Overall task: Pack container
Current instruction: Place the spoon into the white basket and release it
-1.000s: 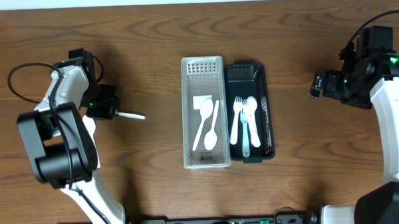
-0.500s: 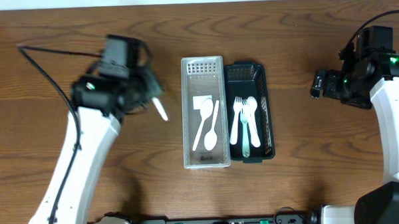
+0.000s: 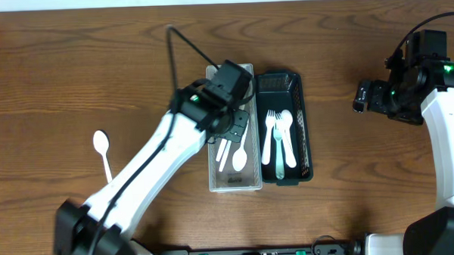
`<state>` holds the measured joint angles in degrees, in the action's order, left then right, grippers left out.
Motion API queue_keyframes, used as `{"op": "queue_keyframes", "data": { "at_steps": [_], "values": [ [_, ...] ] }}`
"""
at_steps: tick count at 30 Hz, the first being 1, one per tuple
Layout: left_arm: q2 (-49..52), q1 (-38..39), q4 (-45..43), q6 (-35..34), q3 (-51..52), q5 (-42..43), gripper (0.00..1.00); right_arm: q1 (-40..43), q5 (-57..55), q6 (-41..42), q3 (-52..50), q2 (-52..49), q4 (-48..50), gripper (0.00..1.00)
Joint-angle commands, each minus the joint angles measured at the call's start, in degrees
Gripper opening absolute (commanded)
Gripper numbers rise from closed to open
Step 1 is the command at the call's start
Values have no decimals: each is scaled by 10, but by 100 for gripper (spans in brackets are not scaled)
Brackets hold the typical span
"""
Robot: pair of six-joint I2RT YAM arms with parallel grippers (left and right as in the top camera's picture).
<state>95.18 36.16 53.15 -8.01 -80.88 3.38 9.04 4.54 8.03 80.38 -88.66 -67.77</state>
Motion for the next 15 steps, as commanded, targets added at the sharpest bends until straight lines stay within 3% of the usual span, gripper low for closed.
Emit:
{"op": "queue_keyframes", "data": {
  "at_steps": [1,7,9,11,15],
  "values": [
    [48,-3,-3,26,-1,-11,6,-1,4,-9,-3,-4,-2,99],
    [113,-3,-11,13,-1,-10,7,-1,4,-9,-3,-4,-2,99],
    [120,-3,-12,13,-1,-10,24,-1,4,-9,-3,-4,-2,99],
    [120,-3,-12,13,-1,-10,28,-1,4,-9,-3,-4,-2,99],
    [112,-3,-11,13,-2,-11,50,-1,4,-9,-3,-4,-2,99]
  ]
}}
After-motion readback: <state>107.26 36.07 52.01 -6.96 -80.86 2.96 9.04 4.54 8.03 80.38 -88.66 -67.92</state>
